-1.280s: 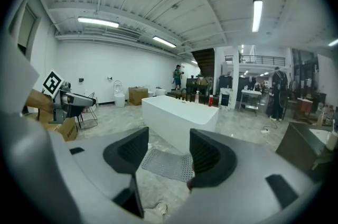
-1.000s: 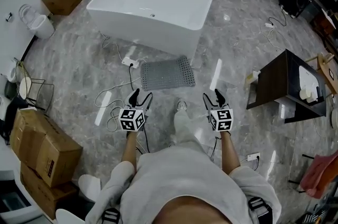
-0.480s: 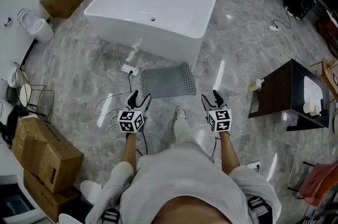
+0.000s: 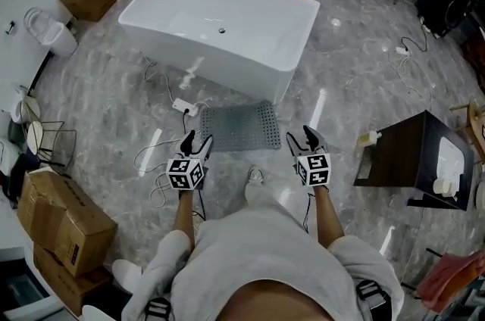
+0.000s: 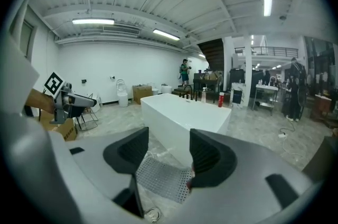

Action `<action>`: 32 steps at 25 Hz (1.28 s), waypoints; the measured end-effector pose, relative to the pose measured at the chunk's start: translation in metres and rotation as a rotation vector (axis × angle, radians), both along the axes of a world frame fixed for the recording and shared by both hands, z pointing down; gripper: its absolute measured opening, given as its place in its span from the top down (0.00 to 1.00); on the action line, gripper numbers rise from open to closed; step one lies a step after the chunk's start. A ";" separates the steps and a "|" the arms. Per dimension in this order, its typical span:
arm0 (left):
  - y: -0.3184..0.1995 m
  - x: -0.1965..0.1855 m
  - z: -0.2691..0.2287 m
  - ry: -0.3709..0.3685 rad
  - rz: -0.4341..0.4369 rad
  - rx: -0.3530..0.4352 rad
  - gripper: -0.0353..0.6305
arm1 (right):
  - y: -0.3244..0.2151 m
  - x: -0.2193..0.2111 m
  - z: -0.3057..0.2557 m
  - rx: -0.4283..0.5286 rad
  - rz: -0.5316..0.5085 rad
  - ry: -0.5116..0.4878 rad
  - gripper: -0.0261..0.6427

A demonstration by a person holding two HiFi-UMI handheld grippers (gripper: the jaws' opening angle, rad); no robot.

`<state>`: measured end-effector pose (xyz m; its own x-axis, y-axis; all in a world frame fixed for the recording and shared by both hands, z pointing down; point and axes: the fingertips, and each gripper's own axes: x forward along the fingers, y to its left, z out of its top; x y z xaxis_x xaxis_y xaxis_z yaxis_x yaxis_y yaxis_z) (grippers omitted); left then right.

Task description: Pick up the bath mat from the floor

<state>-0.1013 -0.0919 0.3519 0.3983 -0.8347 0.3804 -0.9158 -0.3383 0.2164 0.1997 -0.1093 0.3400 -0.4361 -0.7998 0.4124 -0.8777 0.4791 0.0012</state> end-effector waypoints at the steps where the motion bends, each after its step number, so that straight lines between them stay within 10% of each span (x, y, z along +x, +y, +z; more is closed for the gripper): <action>1: -0.009 0.000 0.001 -0.002 -0.006 -0.005 0.54 | -0.011 0.001 0.000 -0.003 -0.004 0.001 0.58; 32: -0.109 -0.076 0.110 -0.041 -0.105 -0.248 0.54 | -0.166 -0.040 0.085 -0.185 -0.095 0.056 0.58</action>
